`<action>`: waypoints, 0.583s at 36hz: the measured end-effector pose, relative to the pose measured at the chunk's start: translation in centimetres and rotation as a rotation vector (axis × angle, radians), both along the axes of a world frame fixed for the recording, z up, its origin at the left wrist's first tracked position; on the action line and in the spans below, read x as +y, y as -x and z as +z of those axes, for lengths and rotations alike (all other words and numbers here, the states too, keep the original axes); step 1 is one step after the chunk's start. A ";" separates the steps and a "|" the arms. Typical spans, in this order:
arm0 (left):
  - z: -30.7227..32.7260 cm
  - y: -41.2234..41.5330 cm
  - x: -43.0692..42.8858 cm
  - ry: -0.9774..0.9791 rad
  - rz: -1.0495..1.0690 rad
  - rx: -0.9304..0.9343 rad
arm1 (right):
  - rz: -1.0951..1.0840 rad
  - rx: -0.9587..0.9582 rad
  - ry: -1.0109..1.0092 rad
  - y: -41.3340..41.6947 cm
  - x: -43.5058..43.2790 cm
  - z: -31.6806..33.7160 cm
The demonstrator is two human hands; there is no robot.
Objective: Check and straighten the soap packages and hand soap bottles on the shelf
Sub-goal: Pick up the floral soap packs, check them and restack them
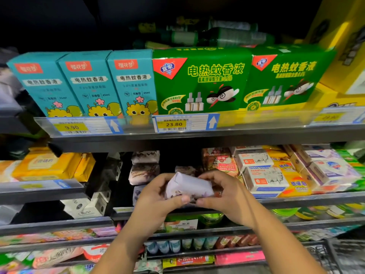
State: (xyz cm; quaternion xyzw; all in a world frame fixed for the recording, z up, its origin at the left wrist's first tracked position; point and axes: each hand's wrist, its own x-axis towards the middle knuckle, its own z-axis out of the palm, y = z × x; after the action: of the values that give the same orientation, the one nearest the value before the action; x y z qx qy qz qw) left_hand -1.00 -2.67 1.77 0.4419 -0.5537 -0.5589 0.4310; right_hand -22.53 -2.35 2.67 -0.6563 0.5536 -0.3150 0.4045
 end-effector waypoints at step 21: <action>-0.9 -0.8 -0.2 0.152 -0.011 -0.264 | -0.032 -0.137 0.210 0.1 0.3 1.4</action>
State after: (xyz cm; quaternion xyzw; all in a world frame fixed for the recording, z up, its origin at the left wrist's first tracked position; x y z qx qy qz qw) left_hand -0.25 -2.91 0.91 0.4743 -0.6489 -0.4547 0.3836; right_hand -22.65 -2.03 4.03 -0.6631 0.4992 -0.4218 0.3650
